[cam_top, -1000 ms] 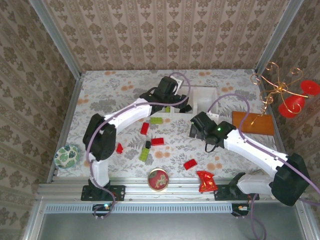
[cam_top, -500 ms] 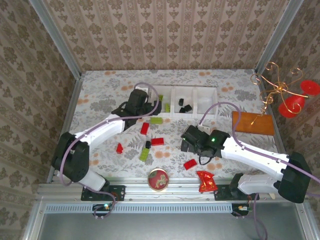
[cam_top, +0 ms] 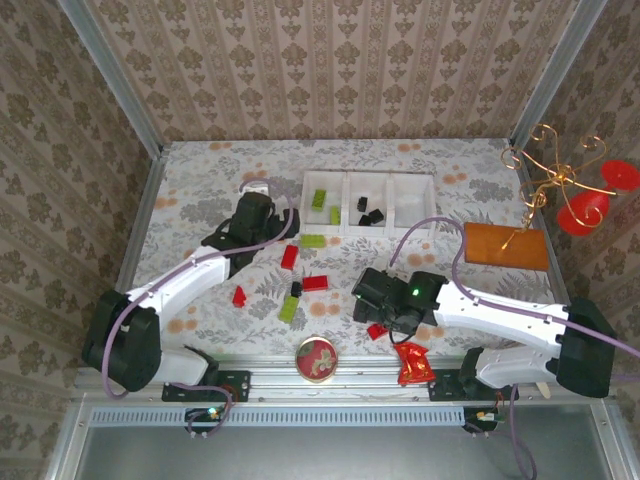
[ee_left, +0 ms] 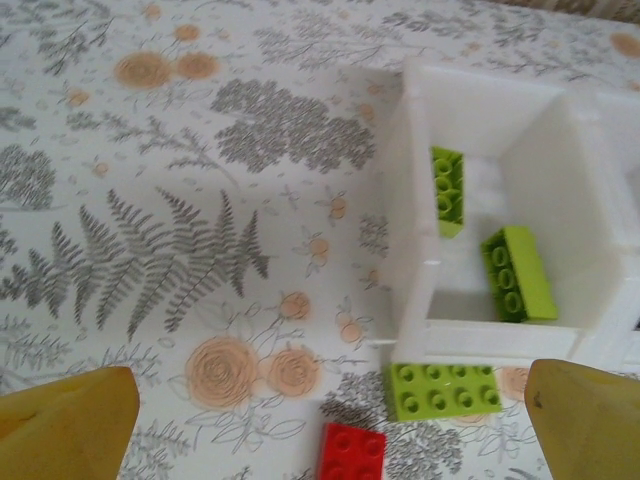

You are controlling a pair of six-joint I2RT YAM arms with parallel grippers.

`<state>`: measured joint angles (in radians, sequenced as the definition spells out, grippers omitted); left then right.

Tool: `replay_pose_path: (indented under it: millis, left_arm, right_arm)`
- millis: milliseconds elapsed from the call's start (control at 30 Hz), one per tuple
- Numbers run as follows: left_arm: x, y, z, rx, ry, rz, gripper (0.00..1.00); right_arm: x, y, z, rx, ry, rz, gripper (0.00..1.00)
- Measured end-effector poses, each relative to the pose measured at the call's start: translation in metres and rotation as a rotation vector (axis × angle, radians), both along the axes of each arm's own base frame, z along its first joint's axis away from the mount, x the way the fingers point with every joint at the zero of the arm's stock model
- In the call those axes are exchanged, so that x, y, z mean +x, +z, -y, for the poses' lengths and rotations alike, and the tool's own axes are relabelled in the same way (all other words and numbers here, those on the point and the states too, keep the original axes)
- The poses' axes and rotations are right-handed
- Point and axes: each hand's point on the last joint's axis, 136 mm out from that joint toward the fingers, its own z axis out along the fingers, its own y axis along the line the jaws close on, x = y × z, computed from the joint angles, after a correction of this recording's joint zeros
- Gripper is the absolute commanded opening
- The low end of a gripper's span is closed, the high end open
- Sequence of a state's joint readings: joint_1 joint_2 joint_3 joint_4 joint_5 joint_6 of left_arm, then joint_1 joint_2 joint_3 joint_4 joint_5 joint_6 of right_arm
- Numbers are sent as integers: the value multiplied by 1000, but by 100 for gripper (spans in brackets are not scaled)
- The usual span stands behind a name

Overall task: Sort the legos into containers by color
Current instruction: Rotate the lego at the center of the table.

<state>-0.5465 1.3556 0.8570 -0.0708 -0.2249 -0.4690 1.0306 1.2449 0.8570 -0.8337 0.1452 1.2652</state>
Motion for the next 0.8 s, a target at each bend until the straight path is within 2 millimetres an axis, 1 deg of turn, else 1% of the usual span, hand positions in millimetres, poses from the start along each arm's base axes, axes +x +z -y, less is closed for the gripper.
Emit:
replay_pose_path:
  millis: [167, 333, 467, 633, 800]
  left_arm:
    - [-7, -13, -19, 1, 42, -33, 100]
    - [-10, -16, -30, -14, 70, -41, 100]
    - [-10, -16, -33, -20, 80, -41, 100]
    - [-9, -17, -35, -22, 82, -46, 100]
    - [-13, -25, -36, -23, 78, -64, 100]
  right_arm:
    - [-9, -17, -2, -11, 1, -61, 79]
    - [-12, -25, -9, 2, 2, -95, 80]
    - [-14, -32, -12, 10, 6, -114, 80]
    - [-18, -42, -10, -5, 4, -135, 80]
    - [-20, -47, -9, -6, 2, -148, 80]
